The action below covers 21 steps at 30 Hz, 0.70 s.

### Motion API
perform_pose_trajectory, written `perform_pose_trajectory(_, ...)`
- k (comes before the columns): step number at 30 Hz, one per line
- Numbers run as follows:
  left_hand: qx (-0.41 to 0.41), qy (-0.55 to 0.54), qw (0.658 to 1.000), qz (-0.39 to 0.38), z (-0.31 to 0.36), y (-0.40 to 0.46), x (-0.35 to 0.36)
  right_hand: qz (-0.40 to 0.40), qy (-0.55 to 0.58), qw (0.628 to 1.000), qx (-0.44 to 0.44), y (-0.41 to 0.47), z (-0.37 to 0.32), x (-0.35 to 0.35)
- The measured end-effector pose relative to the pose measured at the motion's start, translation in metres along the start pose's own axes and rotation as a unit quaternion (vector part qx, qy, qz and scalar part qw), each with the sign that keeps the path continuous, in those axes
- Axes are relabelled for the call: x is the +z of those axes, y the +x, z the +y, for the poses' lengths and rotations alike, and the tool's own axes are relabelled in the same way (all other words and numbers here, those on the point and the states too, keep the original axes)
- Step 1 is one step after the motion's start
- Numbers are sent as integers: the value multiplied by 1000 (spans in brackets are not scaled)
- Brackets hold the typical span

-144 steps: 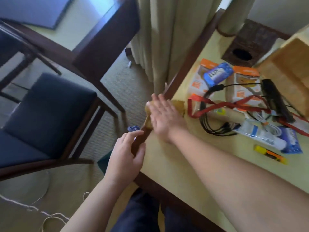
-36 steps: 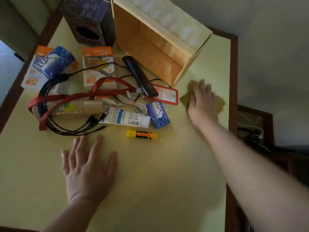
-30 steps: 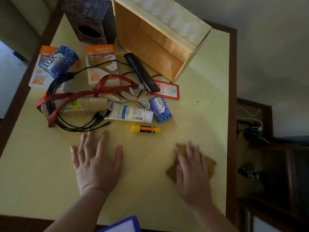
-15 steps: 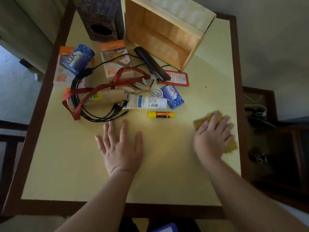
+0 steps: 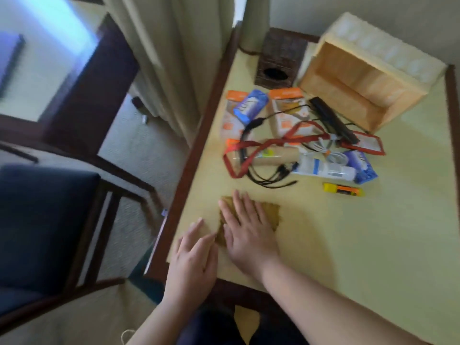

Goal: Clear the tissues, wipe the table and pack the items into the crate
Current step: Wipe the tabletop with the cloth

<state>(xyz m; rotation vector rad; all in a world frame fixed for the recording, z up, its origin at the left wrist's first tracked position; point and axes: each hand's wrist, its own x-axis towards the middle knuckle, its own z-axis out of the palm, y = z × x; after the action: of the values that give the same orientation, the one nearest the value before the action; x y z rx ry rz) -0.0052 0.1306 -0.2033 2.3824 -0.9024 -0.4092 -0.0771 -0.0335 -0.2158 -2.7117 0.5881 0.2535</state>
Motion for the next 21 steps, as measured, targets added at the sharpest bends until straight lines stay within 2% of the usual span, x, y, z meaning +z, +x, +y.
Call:
perform_pose_trajectory(3,-29,-18,999,14,-21,-6,-27,-45,-37,985,-160,57,-32,1)
perform_pose_trajectory(5,-52,-37,997,39,-26,-6,-43,-64,-55,974,-209,100,-44,-7)
perform_pose_trajectory(6,-59,-45,996,54,-27,-5,-51,-67,-64,975,-204,122,-46,-13)
perform_pose_trajectory(8,-70,-56,993,73,-27,0,-65,-47,-65,987,-140,156,-47,-22)
perform_pose_trajectory(11,-99,-87,987,97,-20,13,-87,19,-37,998,-44,151,-67,-15)
perform_pose_trajectory(13,-117,-113,979,121,-14,23,-97,20,-30,992,-123,93,-89,4)
perform_pose_trajectory(15,-125,-133,976,123,-6,33,-104,-64,-60,955,-283,20,-92,17)
perform_pose_trajectory(17,-126,-139,977,101,2,39,-106,-138,-83,912,-378,-5,-58,10)
perform_pose_trajectory(18,-124,-137,979,87,5,41,-104,-122,-93,914,-375,1,-38,3)
perform_pose_trajectory(19,-122,-132,981,73,9,42,-101,-106,-96,935,-325,9,-20,-2)
perform_pose_trajectory(21,-122,-125,984,47,20,42,-93,-88,-57,986,-129,14,2,-16)
